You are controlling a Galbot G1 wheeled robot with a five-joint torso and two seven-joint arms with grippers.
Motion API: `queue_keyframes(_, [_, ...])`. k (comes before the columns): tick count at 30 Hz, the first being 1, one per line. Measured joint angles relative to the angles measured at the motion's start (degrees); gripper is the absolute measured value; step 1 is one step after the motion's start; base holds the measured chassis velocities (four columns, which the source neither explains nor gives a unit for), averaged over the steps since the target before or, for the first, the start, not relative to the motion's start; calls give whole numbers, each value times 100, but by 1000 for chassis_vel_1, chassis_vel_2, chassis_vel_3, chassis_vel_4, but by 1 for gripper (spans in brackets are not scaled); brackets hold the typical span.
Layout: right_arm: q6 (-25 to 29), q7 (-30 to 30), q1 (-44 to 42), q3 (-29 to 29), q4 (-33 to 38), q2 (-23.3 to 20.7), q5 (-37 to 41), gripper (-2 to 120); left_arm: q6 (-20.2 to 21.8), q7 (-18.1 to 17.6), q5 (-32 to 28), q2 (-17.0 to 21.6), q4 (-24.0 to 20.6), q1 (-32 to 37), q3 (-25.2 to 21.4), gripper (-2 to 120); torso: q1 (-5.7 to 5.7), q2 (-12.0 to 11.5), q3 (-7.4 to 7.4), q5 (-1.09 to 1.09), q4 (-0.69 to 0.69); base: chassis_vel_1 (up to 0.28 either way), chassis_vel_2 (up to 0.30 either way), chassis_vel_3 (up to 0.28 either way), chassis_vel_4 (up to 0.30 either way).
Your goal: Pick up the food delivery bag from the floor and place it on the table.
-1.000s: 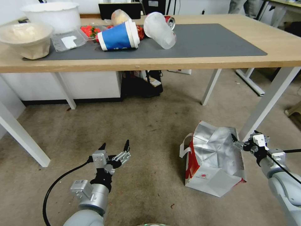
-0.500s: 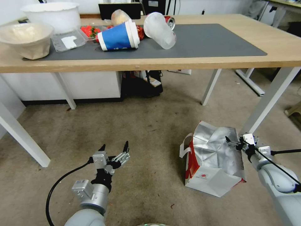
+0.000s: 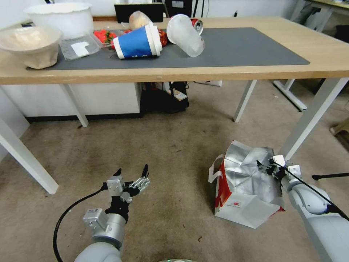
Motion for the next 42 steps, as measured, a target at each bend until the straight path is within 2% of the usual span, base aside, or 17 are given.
queue_keyframes(7, [39,-5,-24,22,-62,38,3,42,-21,0,3,-12,4,8,5,100,0,0,0,0,0,0,0,0,0])
queue_keyframes(9, [52,-10,-29,26,-62,41,4,39,-22,0,3,-11,4,10,4,100,0,0,0,0,0,0,0,0,0])
queue_keyframes(11, [114,-48,-59,37,-62,47,11,28,-27,0,4,-7,3,15,1,100,0,1,0,0,0,0,0,0,0])
queue_keyframes(13, [137,-58,-67,40,-62,47,12,26,-29,0,5,-6,2,16,0,100,0,1,0,0,0,0,0,0,0])
queue_keyframes(15, [288,-121,-101,50,-73,41,32,13,-36,0,4,-1,-8,15,-1,100,0,1,0,0,0,0,0,0,0])
queue_keyframes(17, [331,-137,-109,50,-77,33,39,11,-37,0,4,0,-11,14,-2,100,0,1,0,0,0,0,0,0,0])
queue_keyframes(19, [539,-203,-136,54,-87,-12,93,0,-39,0,2,5,-26,13,-10,100,0,1,0,0,0,0,0,0,0])
queue_keyframes(24, [902,-553,-204,100,-74,-113,323,0,-46,-6,-4,9,-50,17,-31,100,0,1,0,0,0,0,0,0,0])
queue_keyframes(27, [1576,-1332,-302,183,-19,-285,670,0,-48,-19,-16,16,-80,25,-55,100,0,1,-1,0,0,0,0,0,0])
queue_keyframes(28, [1576,-1332,-302,183,-19,-285,670,0,-48,-19,-16,16,-80,25,-55,100,0,1,-1,0,0,0,0,0,0])
queue_keyframes(30, [1981,-1991,-367,243,72,-442,966,0,-49,-83,-19,15,-100,26,-60,100,0,1,-1,1,0,0,0,0,0])
queue_keyframes(31, [1981,-1991,-367,243,72,-442,966,0,-49,-83,-19,15,-100,26,-60,100,0,1,-1,1,0,0,0,0,0])
queue_keyframes(33, [2249,-2744,-445,307,266,-651,1364,0,-50,-216,6,-6,-101,9,-61,100,0,1,0,1,0,0,0,0,0])
queue_keyframes(34, [2307,-3079,-474,344,386,-766,1508,0,-50,-237,12,-11,-104,4,-65,100,0,1,0,1,0,0,0,0,0])
queue_keyframes(36, [2322,-3268,-485,367,456,-845,1575,0,-50,-243,15,-13,-110,3,-68,100,0,1,0,0,0,0,0,0,0])
queue_keyframes(38, [2345,-3867,-490,440,699,-1174,1808,0,-50,-247,16,-16,-146,3,-73,100,0,1,0,0,0,0,0,0,0])
queue_keyframes(42, [2299,-4339,-473,478,926,-1481,2063,0,-49,-266,14,-29,-180,13,-75,100,0,1,0,0,0,0,0,0,0])
